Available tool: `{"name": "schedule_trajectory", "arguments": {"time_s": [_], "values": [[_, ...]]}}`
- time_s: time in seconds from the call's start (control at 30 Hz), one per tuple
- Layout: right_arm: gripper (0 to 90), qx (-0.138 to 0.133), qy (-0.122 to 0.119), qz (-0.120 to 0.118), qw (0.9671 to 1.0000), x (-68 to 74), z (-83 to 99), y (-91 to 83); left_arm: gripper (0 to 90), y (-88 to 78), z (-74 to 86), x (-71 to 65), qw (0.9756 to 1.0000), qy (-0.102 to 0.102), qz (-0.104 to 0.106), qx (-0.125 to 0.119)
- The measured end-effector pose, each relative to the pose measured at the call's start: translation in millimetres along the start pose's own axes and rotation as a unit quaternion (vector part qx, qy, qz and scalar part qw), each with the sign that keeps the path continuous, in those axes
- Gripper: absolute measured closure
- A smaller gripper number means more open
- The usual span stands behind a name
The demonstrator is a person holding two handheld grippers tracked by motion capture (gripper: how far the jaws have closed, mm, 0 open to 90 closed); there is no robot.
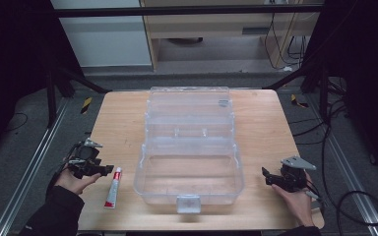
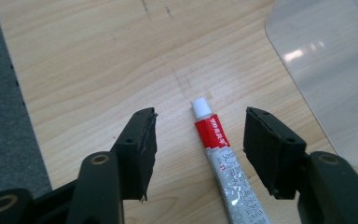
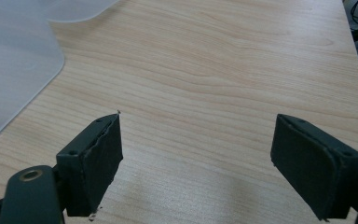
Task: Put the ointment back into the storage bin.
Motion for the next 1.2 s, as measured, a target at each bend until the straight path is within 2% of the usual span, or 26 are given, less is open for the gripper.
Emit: {"name": "schedule_trajectory", "arguments": {"time_s": [0.37,0.63,0.97,1.2], "values": [[17.5,0.009,-0.007,-0.004,0.9999,0.9,1.7,2.5,50.2,21.5,9.9,-7.7,0.9989,-0.008,0.006,0.045],[18.1,0.019,-0.009,-0.009,0.9997,2.8,3.5,3.5,52.7,33.6,11.7,-9.9,0.9969,-0.007,0.009,0.078],[18.2,0.026,-0.018,-0.013,0.9994,3.8,4.9,4.8,54.2,48.4,16.3,-11.8,0.9947,-0.017,0.012,0.101],[18.2,0.032,-0.021,-0.016,0.9991,5.0,6.0,6.1,59.3,52.4,19.8,-13.0,0.9934,-0.019,0.019,0.111]]}}
Point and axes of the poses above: each handheld gripper's, and its own axes: y roughly forward along the jaws, z roughly out of its underside, x roughly to its left, the point moved 5 cm from there along y, roughly forward along the jaws, and after that the axes turned 5 degrees about -x, right-handed, at the moved point
